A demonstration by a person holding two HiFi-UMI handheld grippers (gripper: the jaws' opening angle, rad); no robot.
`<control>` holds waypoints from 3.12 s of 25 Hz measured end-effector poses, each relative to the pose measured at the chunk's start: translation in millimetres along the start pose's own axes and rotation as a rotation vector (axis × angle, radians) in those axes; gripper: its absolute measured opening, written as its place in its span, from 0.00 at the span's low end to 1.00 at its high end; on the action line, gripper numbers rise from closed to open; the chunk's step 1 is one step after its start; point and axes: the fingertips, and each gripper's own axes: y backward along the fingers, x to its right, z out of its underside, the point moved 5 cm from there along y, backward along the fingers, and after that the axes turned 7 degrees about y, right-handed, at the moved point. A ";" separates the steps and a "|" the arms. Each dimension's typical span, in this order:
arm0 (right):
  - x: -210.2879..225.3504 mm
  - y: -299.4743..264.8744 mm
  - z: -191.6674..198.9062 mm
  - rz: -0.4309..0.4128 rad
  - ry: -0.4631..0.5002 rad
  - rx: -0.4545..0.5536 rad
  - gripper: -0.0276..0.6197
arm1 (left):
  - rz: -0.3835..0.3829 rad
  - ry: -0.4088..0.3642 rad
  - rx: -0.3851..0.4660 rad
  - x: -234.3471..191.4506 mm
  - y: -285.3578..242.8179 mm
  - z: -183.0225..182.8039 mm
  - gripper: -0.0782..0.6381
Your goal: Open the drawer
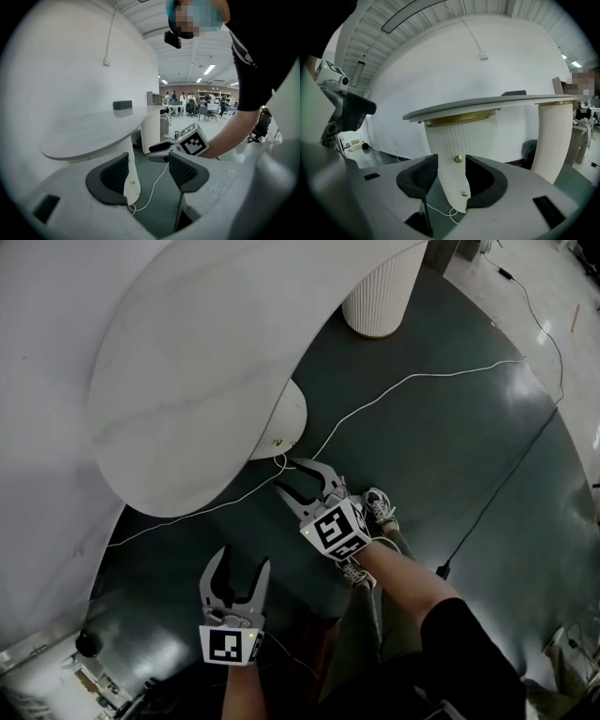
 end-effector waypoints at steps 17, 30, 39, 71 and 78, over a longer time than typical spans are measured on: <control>7.0 -95.5 20.7 0.011 0.093 0.010 0.31 | -0.019 0.047 -0.061 -8.7 0.9 57.0 0.48; 11.7 -124.1 33.6 -0.006 0.083 -0.026 0.24 | -0.021 0.059 -0.092 -10.3 2.8 71.6 0.48; 9.6 -124.5 33.7 -0.011 0.051 -0.043 0.20 | -0.033 0.062 -0.103 -7.0 8.2 73.9 0.48; -29.5 38.4 93.6 0.001 0.033 -0.159 0.20 | 0.046 -0.036 -0.064 38.8 35.8 40.2 0.48; -36.1 67.6 103.0 0.019 0.022 -0.194 0.20 | 0.090 -0.056 -0.050 51.2 33.0 29.8 0.48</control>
